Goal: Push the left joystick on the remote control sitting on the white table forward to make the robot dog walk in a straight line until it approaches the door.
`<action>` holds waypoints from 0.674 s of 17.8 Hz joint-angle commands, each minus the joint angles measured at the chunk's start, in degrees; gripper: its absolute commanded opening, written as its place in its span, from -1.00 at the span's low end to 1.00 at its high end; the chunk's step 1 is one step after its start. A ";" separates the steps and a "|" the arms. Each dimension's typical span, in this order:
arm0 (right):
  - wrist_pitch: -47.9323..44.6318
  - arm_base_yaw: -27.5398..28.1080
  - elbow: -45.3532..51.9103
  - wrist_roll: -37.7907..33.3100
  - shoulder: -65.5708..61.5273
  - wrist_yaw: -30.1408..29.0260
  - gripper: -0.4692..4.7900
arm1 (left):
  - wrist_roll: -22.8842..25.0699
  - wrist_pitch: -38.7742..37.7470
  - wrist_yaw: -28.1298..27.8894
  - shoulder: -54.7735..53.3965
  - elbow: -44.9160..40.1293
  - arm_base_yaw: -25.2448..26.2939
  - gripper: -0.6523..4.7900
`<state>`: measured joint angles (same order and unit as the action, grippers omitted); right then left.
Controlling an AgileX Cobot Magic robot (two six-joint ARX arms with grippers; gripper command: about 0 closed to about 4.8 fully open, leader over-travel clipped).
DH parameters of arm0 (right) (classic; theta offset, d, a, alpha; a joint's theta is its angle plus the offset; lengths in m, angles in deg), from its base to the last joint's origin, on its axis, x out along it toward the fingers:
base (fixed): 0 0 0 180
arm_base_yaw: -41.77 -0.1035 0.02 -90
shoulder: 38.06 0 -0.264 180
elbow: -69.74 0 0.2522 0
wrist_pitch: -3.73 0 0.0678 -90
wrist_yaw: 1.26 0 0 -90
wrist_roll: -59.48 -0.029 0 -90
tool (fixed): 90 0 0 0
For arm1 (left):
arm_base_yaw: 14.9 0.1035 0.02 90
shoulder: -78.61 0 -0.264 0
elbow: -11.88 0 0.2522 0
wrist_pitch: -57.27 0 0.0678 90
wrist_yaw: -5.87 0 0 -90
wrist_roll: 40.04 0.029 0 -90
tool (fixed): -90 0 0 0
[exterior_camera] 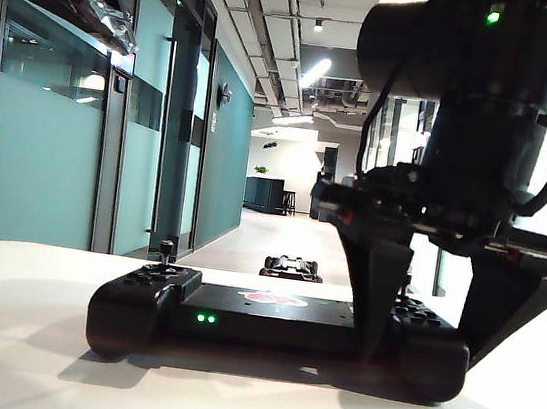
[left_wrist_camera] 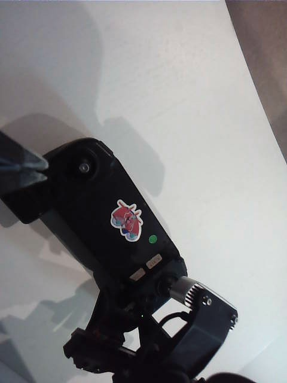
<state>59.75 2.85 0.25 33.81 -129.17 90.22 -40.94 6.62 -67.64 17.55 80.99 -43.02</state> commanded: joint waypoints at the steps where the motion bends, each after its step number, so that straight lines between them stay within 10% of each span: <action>1: -1.88 0.17 -0.20 -0.07 0.24 0.09 0.56 | 0.28 0.50 0.48 0.07 0.31 -0.02 -0.78; 5: -2.54 0.59 -0.13 -0.07 0.20 0.09 0.54 | 0.26 0.50 0.48 0.07 0.31 -0.02 -0.78; 12: -2.23 0.46 -0.13 -0.07 -0.77 0.00 -0.07 | 0.28 0.46 0.48 0.07 0.31 -0.02 -0.78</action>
<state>58.09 3.38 0.21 33.99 -130.09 91.27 -40.94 6.60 -67.64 17.55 80.99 -43.02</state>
